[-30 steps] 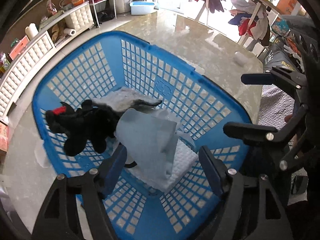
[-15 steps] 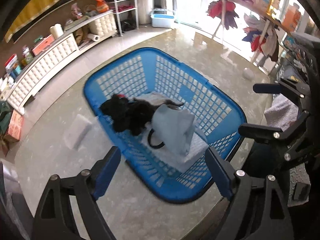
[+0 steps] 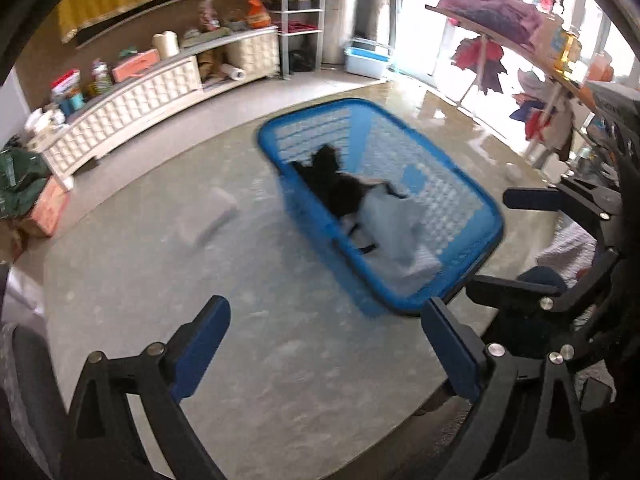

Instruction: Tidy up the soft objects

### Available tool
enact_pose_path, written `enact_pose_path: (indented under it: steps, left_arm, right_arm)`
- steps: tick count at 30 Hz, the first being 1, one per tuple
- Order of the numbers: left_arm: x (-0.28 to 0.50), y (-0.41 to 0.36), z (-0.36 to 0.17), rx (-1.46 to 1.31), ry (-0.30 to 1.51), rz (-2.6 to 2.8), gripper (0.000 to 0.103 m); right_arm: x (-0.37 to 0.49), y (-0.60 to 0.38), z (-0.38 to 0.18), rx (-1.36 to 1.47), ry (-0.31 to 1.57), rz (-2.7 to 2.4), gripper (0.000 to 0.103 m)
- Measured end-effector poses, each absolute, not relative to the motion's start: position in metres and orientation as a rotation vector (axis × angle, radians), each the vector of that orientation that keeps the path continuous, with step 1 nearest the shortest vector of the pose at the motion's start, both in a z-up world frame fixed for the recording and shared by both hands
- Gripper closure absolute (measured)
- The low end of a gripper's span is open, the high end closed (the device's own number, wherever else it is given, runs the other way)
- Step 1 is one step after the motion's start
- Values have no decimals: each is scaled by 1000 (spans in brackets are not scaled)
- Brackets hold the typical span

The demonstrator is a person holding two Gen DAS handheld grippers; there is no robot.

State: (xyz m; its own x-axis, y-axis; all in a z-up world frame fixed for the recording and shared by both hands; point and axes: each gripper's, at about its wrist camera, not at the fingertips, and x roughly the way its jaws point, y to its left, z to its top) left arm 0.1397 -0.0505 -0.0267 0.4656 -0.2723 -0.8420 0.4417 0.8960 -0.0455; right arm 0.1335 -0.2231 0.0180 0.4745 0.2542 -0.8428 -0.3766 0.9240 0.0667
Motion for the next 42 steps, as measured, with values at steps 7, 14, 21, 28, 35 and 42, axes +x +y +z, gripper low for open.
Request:
enact_pose_path:
  steps: [7,14,21,28,35,42]
  left_arm:
    - [131,-1,-23,127,982,-378,0]
    - [122,38,-21,89,967,-342,0]
    - [122,80,-30,64,971,-271,0]
    - [128,124,-51,9,999,-207,0]
    - [147,154,-69,-42,1031,-163,0]
    - [175,165,-83,-16,1058,-175,0]
  right_arm:
    - [138,-185,13,-154,1021,437,0]
    - [149,-145,8,-191,1029,468,0]
    - [159,-107,1,-236,1037,499,0]
    - [178,-67,-16,-275,1064,506,0]
    - [196,-44,-34,-278,1101,505,0]
    - [227,-28,-54,-273,1137,475,0]
